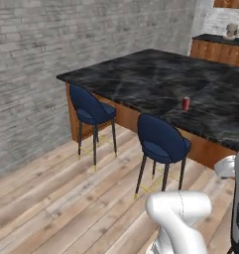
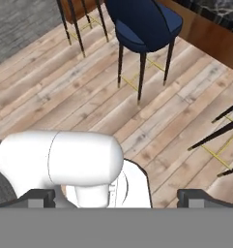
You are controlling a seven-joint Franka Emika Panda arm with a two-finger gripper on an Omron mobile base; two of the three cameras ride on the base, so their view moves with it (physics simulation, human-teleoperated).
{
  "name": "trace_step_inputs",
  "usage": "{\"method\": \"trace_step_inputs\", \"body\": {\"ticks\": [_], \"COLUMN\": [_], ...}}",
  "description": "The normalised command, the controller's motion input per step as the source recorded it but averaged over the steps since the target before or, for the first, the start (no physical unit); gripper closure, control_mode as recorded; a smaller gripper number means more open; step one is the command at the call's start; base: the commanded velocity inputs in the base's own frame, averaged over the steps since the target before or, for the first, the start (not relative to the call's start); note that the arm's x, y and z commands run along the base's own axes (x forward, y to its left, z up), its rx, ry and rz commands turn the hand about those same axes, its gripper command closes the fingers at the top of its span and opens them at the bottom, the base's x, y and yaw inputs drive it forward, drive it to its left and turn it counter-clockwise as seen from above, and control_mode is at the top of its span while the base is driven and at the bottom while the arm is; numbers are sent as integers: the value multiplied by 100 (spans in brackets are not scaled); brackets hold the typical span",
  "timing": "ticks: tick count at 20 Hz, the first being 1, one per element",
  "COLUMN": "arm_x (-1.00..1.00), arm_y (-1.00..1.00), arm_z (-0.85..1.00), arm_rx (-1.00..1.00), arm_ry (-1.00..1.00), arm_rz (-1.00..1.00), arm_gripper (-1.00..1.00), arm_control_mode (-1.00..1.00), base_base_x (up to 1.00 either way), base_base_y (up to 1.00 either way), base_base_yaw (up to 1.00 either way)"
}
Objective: Four empty soda cans are scattered around the kitchen. Gather all the cans and cluster them next to the stove for recycling.
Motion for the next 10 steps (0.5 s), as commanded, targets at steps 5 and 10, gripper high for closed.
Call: {"method": "trace_step_inputs", "body": {"ticks": [5, 10], "arm_x": [0, 0], "arm_y": [0, 0], "arm_z": [0, 0], "arm_rx": [0, 0], "arm_ry": [0, 0], "arm_rz": [0, 0], "arm_gripper": [-100, -100], "arm_control_mode": [100, 100], "base_base_x": [35, 61], "base_base_y": [26, 31], "base_base_yaw": [-41, -41]}}
